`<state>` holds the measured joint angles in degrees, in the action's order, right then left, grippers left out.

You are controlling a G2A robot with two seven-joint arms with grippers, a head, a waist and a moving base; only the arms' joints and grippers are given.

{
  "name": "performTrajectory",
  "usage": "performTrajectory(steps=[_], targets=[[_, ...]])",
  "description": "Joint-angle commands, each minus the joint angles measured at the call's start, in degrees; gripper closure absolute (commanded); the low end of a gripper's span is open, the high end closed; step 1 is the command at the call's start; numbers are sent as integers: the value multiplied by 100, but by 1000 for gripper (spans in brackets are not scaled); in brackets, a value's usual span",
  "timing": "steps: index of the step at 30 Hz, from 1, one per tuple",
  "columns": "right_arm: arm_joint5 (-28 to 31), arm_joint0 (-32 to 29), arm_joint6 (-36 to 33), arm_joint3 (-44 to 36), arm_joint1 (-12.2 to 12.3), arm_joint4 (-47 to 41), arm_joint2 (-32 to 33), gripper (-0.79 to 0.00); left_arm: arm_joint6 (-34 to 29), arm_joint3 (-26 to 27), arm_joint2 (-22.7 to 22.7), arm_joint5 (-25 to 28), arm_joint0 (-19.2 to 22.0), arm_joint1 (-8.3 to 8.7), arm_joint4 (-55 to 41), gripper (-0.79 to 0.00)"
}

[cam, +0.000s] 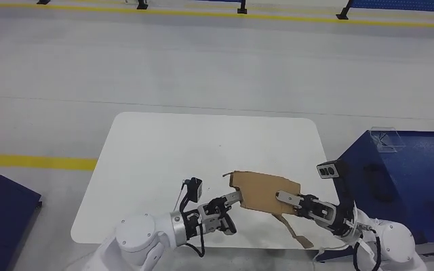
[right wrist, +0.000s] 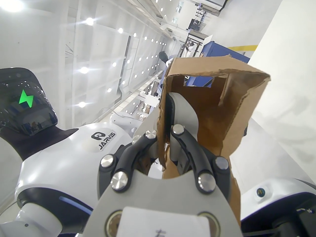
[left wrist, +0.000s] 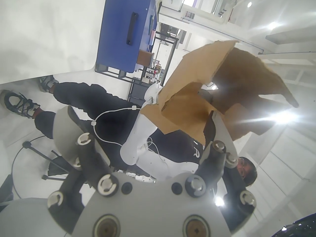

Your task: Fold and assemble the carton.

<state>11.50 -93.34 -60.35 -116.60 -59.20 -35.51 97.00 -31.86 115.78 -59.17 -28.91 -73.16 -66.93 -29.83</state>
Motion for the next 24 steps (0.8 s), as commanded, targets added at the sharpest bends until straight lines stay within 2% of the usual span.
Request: performTrajectory(steps=[1,7,11,15,21,24], targets=[[-62,21,-30,22,2,-54,-38,0,-47,-8,39,-4,33,-4,-11,-785],[-553,117,-111,180,2,-389,-275,0,-141,-11,231,-43,123,-16,83,-785],[-1061,281,-282,448,-4,-915,-494,0,-88,-32,194,219,122,-31,-32,-785],[-1663,534,-475,879,-14,-1710,-606,0,-187,152,-171,603,-147,4,-411,-785],[-2484,920,-773,1449,-27,-2827,-650,0,-770,424,-1067,1172,-781,116,-1108,-785],[-2884,1061,-926,1621,-36,-3331,-687,0,-867,422,-1358,1055,-975,173,-1015,-785]])
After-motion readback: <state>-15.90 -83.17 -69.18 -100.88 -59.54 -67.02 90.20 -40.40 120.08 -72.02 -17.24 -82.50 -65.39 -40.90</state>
